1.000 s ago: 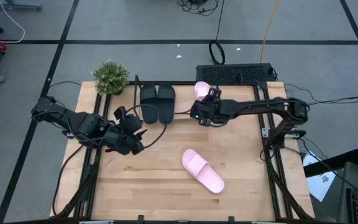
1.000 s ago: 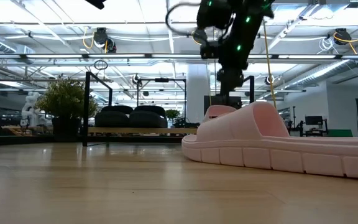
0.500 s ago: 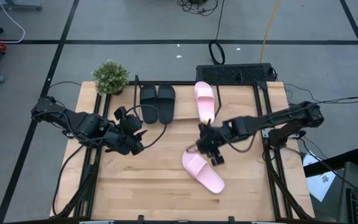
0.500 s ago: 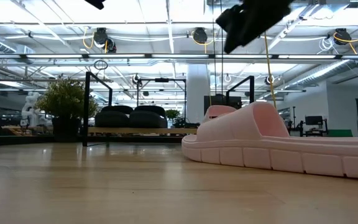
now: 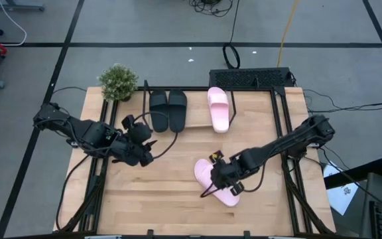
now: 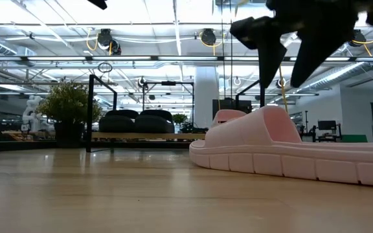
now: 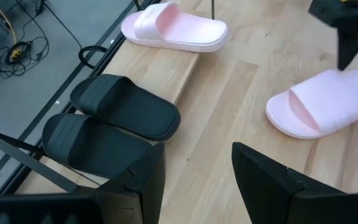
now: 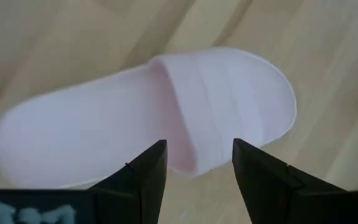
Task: Pick and place slides into the shelf
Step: Put the pink slipper on the shelf
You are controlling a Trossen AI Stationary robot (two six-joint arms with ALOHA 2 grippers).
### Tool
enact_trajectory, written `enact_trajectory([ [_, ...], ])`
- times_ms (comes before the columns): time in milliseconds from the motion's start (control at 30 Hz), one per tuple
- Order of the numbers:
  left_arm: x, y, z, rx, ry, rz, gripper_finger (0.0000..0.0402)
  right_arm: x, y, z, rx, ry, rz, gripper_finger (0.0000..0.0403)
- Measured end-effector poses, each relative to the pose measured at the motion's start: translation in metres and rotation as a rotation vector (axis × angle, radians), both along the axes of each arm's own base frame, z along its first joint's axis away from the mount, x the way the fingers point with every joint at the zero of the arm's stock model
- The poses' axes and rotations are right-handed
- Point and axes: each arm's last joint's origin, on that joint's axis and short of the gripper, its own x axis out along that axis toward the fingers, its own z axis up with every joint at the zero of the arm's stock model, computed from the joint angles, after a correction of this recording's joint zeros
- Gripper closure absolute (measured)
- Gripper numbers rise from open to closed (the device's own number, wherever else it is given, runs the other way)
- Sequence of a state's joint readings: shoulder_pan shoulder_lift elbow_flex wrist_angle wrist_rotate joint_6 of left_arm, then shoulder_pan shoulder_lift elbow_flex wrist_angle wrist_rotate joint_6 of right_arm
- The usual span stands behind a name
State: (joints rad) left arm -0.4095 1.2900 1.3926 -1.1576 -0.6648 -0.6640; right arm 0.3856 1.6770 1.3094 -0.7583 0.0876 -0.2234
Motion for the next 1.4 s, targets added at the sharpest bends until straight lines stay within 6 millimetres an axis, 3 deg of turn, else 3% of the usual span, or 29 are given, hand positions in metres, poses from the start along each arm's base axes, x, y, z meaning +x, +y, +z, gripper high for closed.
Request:
enact_trajectory([
  [533, -0.004, -0.012, 0.000, -0.037, -0.019, -0.020, 0.0220, 0.013, 0.011, -0.036, -0.118, 0.034, -0.016, 0.0232],
  [700, -0.005, -0.014, 0.000, -0.039, -0.021, -0.028, 0.0220, 0.016, 0.007, -0.040, -0.227, -0.019, -0.117, 0.0239],
  [833, -0.005, -0.014, 0.000, -0.040, -0.022, -0.028, 0.0220, 0.012, -0.001, -0.052, -0.240, -0.011, -0.195, 0.0286],
  [1000, -0.005, -0.014, 0.000, -0.039, -0.023, -0.026, 0.0220, 0.003, -0.005, -0.066, -0.250, 0.000, -0.271, 0.0382],
  [1067, -0.005, -0.014, 0.000, -0.039, -0.023, -0.025, 0.0220, -0.001, -0.006, -0.069, -0.256, 0.007, -0.295, 0.0391],
  [1233, -0.005, -0.014, 0.000, -0.037, -0.023, -0.026, 0.0220, 0.000, -0.004, -0.060, -0.285, -0.026, -0.336, 0.0397],
  [1400, -0.005, -0.014, 0.000, -0.043, -0.025, -0.019, 0.0220, 0.009, -0.006, -0.015, -0.304, -0.110, -0.418, 0.0399],
])
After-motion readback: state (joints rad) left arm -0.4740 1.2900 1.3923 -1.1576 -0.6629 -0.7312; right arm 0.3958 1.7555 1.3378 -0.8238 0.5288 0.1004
